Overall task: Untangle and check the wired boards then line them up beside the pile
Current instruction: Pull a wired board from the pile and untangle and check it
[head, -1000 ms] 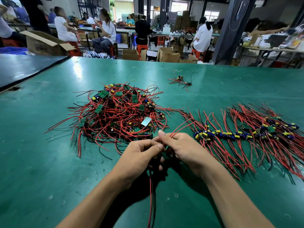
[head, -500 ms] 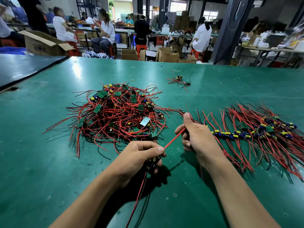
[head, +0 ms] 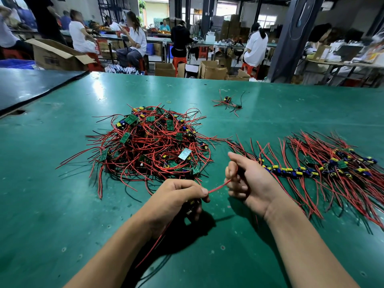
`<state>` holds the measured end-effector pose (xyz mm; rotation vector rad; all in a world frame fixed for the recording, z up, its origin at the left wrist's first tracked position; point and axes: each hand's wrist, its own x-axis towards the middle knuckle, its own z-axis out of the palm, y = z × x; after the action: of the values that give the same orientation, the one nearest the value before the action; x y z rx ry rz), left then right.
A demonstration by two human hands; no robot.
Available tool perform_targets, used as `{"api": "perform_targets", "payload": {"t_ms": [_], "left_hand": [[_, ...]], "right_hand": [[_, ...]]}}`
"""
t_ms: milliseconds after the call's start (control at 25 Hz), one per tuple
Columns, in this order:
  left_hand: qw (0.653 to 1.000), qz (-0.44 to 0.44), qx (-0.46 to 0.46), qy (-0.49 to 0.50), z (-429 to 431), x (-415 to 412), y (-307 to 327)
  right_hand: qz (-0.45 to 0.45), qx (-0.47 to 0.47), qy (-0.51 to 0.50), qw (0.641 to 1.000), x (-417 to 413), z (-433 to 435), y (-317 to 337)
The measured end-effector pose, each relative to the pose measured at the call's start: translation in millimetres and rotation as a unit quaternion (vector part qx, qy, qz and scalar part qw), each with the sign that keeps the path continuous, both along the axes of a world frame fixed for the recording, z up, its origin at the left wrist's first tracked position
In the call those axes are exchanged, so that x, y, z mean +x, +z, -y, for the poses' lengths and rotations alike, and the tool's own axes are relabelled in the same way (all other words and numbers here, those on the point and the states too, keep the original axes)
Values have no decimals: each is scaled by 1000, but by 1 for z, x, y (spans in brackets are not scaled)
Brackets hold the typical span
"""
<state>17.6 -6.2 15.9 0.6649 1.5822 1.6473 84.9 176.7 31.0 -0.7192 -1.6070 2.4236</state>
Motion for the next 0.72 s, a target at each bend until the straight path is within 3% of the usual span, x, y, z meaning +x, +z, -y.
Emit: {"api": "perform_targets", "payload": {"t_ms": [200,400,560,720], "left_hand": [[991,77,44,104,-6,0,-1],[973,100,113,174,-7,-1,8],[960,118,141,210,-7,-1,14],[958,74,126,246,-7,-3,13]], "right_hand": [[3,84,-34,996,-4,7,-7],[-25,303,118,945,0,18,-15],[-34,305,221,926,4,26,-13],[-36,343,133,929,-3,36,-12]]}}
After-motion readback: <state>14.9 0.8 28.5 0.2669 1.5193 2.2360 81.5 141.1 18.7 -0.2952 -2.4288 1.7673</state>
